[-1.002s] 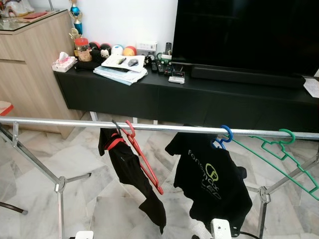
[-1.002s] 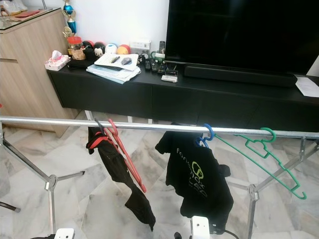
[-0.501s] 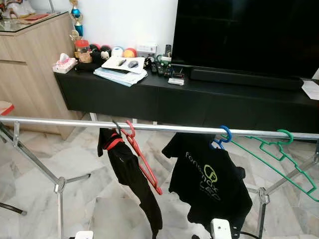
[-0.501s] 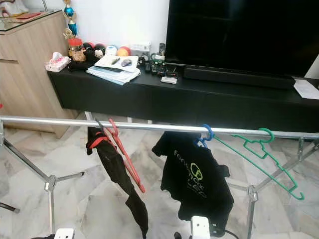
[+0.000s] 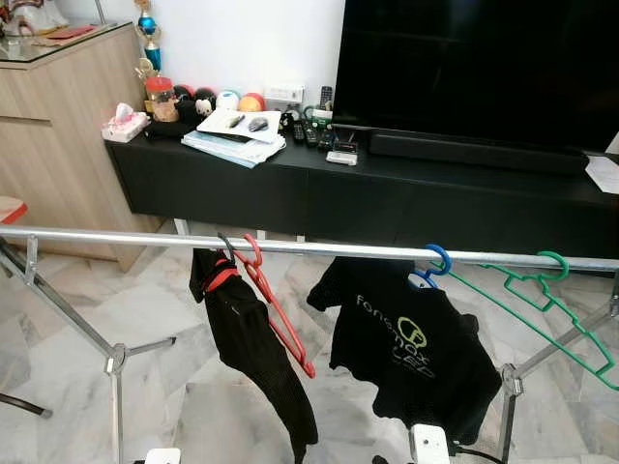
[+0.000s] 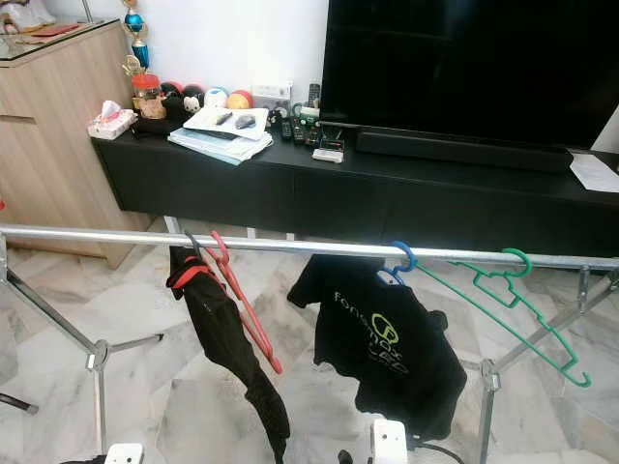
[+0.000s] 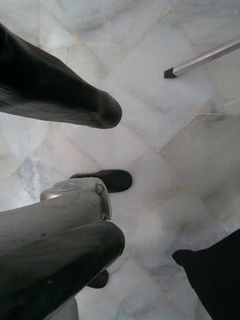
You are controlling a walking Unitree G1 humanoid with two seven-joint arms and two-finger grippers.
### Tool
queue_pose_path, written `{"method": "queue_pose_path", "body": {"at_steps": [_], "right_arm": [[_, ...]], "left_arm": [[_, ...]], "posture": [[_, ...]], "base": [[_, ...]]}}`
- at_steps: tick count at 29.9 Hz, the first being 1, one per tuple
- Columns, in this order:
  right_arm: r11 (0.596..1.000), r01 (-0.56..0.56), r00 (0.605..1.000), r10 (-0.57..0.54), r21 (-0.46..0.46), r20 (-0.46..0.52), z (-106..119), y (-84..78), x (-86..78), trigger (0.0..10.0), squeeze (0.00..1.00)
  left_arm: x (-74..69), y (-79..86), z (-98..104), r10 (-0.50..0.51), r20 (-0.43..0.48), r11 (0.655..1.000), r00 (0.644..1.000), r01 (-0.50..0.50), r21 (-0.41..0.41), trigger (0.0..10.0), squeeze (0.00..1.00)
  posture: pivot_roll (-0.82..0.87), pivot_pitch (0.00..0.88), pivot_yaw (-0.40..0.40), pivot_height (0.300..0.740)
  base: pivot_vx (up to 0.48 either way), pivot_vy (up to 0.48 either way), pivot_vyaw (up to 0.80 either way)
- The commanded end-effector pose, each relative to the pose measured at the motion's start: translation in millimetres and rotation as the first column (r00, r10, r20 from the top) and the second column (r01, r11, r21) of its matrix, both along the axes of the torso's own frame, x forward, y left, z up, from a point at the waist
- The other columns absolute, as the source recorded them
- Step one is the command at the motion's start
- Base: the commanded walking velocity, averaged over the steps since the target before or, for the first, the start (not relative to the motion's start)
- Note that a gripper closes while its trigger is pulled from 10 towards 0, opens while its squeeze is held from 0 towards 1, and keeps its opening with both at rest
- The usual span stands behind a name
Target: Hang hanger
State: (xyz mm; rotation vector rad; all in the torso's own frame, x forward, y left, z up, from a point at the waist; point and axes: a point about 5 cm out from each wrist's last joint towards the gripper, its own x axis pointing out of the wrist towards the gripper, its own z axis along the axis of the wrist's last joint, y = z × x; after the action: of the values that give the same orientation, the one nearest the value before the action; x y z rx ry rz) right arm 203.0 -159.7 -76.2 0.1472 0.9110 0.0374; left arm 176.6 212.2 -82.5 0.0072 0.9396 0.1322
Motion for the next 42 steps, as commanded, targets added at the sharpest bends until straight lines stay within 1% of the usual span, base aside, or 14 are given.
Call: {"method": "queue_pose_path", "body": {"at_steps": [1, 11, 17, 20, 22, 24, 26, 30, 32, 35, 37, 39, 42], "right_arm": [[1.000, 0.013, 1.000, -0.013, 0.002, -0.001, 0, -0.8, 0.0, 10.0, 0.00], [1.000, 0.006, 1.000, -0.006, 0.000, 0.006, 1, -0.4, 1.6, 10.0, 0.00], [1.000, -0.007, 0.999, 0.007, -0.001, 0.050, 4, 0.1, 5.0, 10.0, 0.00], [0.998, -0.049, 0.995, 0.052, -0.033, 0.091, 7, -0.5, 8.3, 10.0, 0.00], [0.999, -0.037, 0.988, 0.042, -0.036, 0.147, 10, -0.9, 11.4, 10.0, 0.00], [0.998, -0.053, 0.978, 0.060, -0.041, 0.201, 14, -0.4, 14.6, 10.0, 0.00], [0.997, -0.061, 0.973, 0.068, -0.041, 0.220, 15, 0.0, 15.8, 10.0, 0.00], [0.998, -0.063, 0.950, 0.063, -0.008, 0.305, 21, 1.8, 19.0, 10.0, 0.00], [0.994, -0.104, 0.932, 0.109, -0.032, 0.346, 25, 2.5, 20.9, 10.0, 0.00], [0.991, -0.128, 0.909, 0.132, -0.036, 0.396, 28, 3.5, 22.2, 10.0, 0.00], [0.991, -0.130, 0.906, 0.135, -0.038, 0.402, 29, 3.4, 22.3, 10.0, 0.00], [0.990, -0.105, 0.893, 0.137, -0.098, 0.429, 31, 0.1, 22.9, 10.0, 0.00], [0.989, -0.074, 0.880, 0.124, -0.124, 0.458, 33, -2.5, 22.9, 10.0, 0.00]], "left_arm": [[-5.8, 0.6, -3, 0.014, -0.023, 1.000, 1.000, -0.014, -0.002, 10.0, 0.00], [-4.9, 1.8, -2, 0.018, -0.021, 1.000, 1.000, -0.018, 0.001, 10.0, 0.00], [-4.3, 1.3, -2, 0.016, -0.020, 1.000, 1.000, -0.016, -0.001, 10.0, 0.00], [-4.3, 0.7, -2, 0.018, -0.020, 1.000, 1.000, -0.018, -0.003, 10.0, 0.00], [-4.2, 0.7, -2, 0.018, -0.019, 1.000, 1.000, -0.018, -0.002, 10.0, 0.00], [-4.4, 1.1, -2, 0.019, -0.019, 1.000, 1.000, -0.019, -0.002, 10.0, 0.00], [-4.6, 1.3, -2, 0.019, -0.019, 1.000, 1.000, -0.019, -0.001, 10.0, 0.00], [-6.5, 2.1, -3, 0.020, -0.023, 1.000, 1.000, -0.020, 0.001, 10.0, 0.00], [-7.7, 1.7, -3, 0.018, -0.026, 1.000, 1.000, -0.018, 0.000, 10.0, 0.00], [-8.5, 1.3, -4, 0.018, -0.026, 1.000, 0.999, -0.018, -0.001, 10.0, 0.00], [-8.6, 1.1, -4, 0.018, -0.026, 1.000, 0.999, -0.018, -0.001, 10.0, 0.00], [-8.8, 0.7, -4, 0.019, -0.026, 1.000, 0.999, -0.019, -0.002, 10.0, 0.00], [-9.4, 0.2, -4, 0.019, -0.026, 1.000, 0.999, -0.019, -0.003, 10.0, 0.00]], "posture": [[0.12, 0.037, -0.045, 0.740], [0.11, 0.049, -0.043, 0.740], [0.10, 0.052, -0.041, 0.740], [0.10, 0.052, -0.042, 0.740], [0.11, 0.054, -0.043, 0.740], [0.11, 0.056, -0.043, 0.740], [0.11, 0.056, -0.043, 0.740], [0.11, 0.052, -0.042, 0.740], [0.11, 0.047, -0.044, 0.740], [0.11, 0.041, -0.048, 0.740], [0.12, 0.039, -0.050, 0.740], [0.12, 0.031, -0.052, 0.740], [0.11, 0.028, -0.050, 0.740]], "base": [[0.000, 0.000, 0.00], [0.000, 0.000, 0.00], [0.000, 0.000, 0.00], [0.000, 0.000, 0.00], [0.000, 0.000, 0.00], [0.000, 0.000, 0.00], [0.000, 0.000, 0.00], [0.000, 0.000, 0.00], [0.000, 0.000, 0.00], [0.000, 0.000, 0.00], [0.000, 0.000, 0.00], [0.000, 0.000, 0.00], [0.000, 0.000, 0.00]]}}
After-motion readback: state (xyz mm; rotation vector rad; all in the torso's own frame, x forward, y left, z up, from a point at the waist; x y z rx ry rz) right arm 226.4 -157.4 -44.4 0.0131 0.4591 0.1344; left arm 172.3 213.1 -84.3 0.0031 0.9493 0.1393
